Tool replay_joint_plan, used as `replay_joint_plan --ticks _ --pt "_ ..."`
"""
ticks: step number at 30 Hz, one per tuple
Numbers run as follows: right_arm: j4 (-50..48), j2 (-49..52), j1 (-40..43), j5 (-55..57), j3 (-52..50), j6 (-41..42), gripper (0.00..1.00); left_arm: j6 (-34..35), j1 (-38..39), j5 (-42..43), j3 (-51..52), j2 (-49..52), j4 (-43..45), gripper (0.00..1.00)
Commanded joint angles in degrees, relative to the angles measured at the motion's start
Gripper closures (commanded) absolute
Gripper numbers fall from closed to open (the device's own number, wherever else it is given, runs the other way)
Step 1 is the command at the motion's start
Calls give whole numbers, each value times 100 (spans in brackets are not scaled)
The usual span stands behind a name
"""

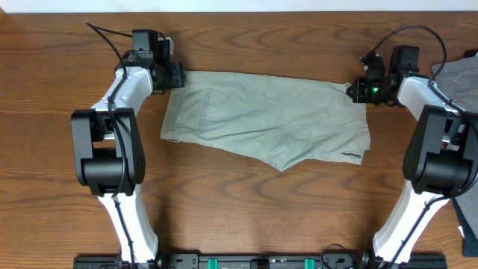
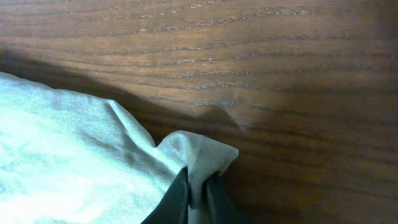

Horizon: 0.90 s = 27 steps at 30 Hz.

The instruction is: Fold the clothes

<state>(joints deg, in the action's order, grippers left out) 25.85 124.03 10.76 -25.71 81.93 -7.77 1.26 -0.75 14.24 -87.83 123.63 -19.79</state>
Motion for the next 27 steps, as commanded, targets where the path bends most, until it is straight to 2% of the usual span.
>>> replay_joint_plan --ticks 1,11,13,15,18,24,27 --pt "70 133 48 192 -20 -2 91 -76 -39 74 33 199 26 50" --pt "72 133 46 192 -20 -2 90 -52 -44 457 31 341 24 50" --pt "72 133 46 192 -20 -2 91 -52 -50 461 33 308 22 66" --pt "70 133 48 195 -20 -2 95 -52 -57 461 31 221 22 77" --pt "55 133 48 192 -20 0 99 -52 -57 461 26 72 22 85" --pt "-70 131 48 195 -17 2 99 -57 -57 457 26 -457 20 89" --pt "-125 79 59 192 4 68 99 -57 -57 457 26 -748 9 94"
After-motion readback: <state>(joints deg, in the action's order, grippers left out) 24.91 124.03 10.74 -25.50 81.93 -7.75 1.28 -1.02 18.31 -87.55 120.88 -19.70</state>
